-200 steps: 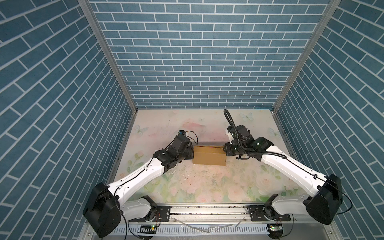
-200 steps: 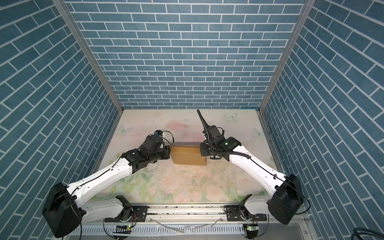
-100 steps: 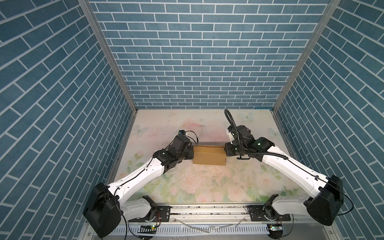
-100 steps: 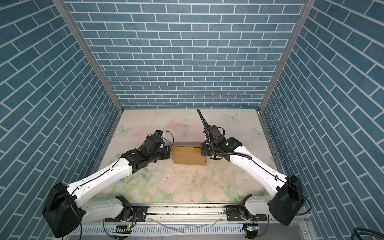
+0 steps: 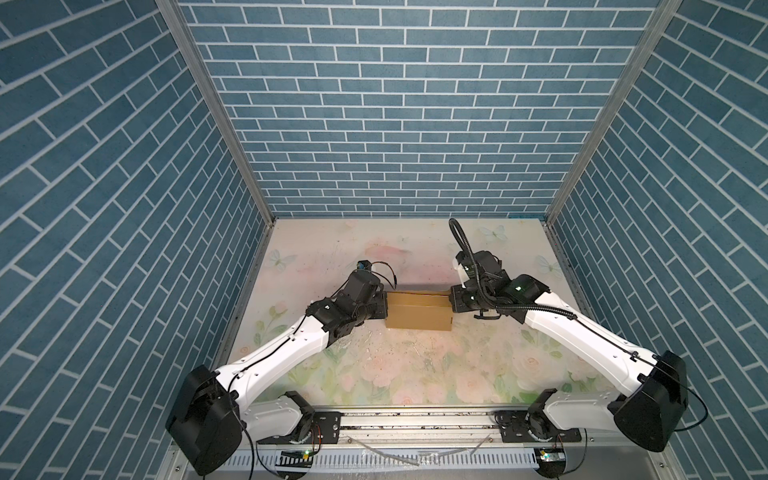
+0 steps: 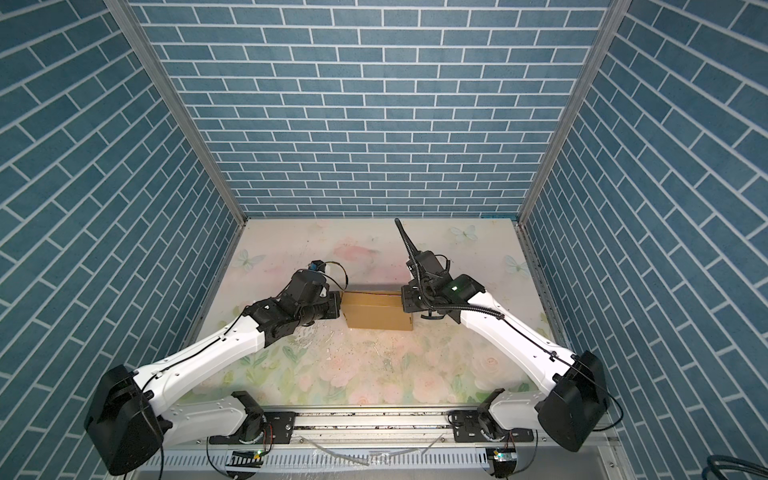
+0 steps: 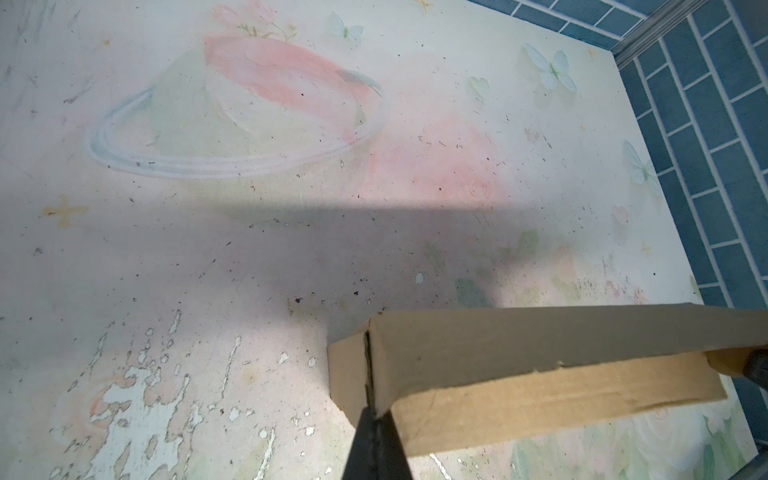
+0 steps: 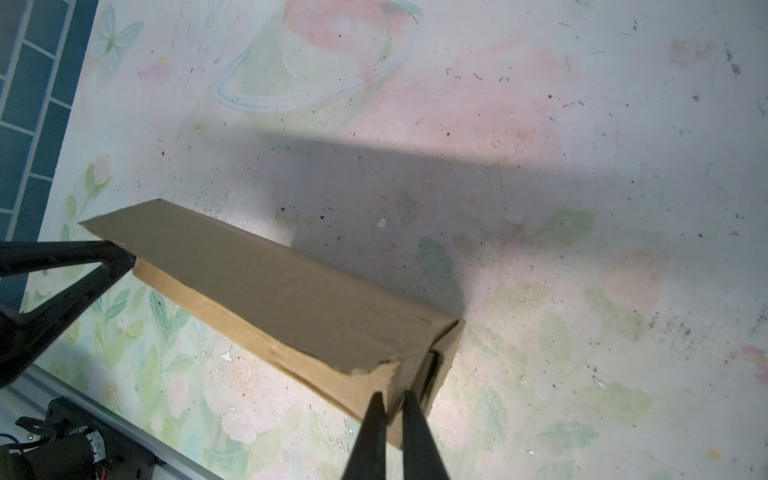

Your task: Fold the paper box

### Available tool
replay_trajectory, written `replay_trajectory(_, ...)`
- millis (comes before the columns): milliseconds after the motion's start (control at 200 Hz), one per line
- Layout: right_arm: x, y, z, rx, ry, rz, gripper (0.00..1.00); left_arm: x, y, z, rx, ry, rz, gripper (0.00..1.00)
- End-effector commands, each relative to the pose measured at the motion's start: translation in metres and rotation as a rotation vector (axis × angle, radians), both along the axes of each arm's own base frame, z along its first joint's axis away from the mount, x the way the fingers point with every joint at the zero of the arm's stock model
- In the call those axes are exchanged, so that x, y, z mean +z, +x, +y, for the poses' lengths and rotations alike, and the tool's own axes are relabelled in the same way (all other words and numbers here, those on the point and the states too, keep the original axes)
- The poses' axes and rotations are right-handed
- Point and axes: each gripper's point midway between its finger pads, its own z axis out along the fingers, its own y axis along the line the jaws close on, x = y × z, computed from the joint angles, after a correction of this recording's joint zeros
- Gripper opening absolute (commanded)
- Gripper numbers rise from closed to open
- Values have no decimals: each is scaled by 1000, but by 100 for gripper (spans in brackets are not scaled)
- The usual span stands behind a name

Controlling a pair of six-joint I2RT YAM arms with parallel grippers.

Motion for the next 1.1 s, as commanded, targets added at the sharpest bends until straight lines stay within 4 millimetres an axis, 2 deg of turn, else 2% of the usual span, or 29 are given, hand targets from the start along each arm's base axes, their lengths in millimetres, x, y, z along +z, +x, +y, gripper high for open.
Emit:
replay_trajectory(0, 12, -2, -5, -39, 11, -9, 11, -2, -3, 4, 11, 17, 5, 0)
replay_trajectory(1095, 7, -4, -9, -46, -10, -1, 8, -5, -3, 4, 10, 18, 10, 0)
